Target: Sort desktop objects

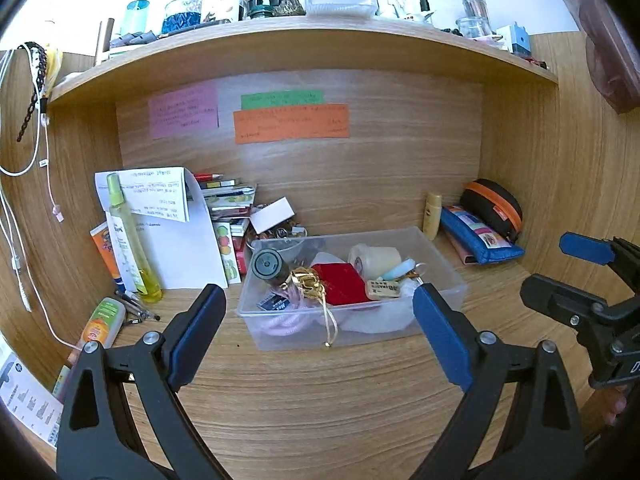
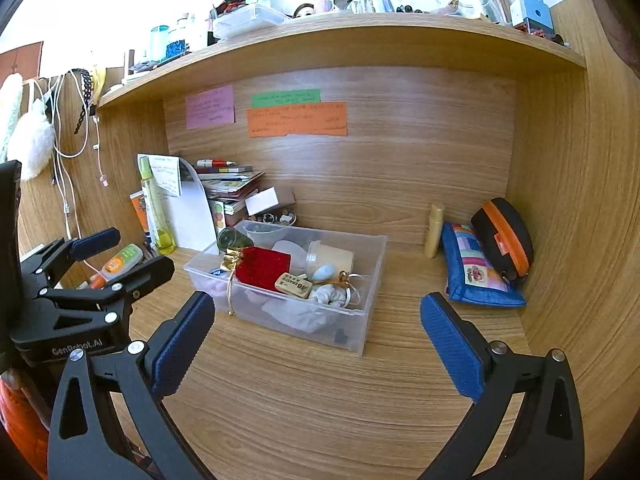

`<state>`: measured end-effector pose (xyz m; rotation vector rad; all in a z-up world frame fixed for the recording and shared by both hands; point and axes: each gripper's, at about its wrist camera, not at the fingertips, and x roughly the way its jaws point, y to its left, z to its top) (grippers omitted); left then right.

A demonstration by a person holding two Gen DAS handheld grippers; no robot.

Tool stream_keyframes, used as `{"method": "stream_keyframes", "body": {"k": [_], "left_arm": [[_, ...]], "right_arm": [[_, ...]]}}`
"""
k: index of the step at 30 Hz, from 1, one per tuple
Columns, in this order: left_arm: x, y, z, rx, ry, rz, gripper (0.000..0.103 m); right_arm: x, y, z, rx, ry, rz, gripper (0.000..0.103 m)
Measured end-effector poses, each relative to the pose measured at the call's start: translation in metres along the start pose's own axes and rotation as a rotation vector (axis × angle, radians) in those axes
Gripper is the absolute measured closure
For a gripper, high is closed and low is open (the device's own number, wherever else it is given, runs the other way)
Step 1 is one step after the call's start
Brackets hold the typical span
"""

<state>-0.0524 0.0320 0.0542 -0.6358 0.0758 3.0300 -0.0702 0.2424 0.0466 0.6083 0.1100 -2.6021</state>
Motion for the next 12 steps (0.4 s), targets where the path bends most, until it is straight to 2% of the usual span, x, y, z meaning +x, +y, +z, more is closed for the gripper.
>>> {"method": "stream_keyframes", "body": {"k": [12], "left_arm": [[0.009,-0.005,-0.001,0.019,0.019,-0.041,0.005]], "right_arm": [[0.019,-0.008,-0.002,0.009,0.035,0.005,0.0]]}}
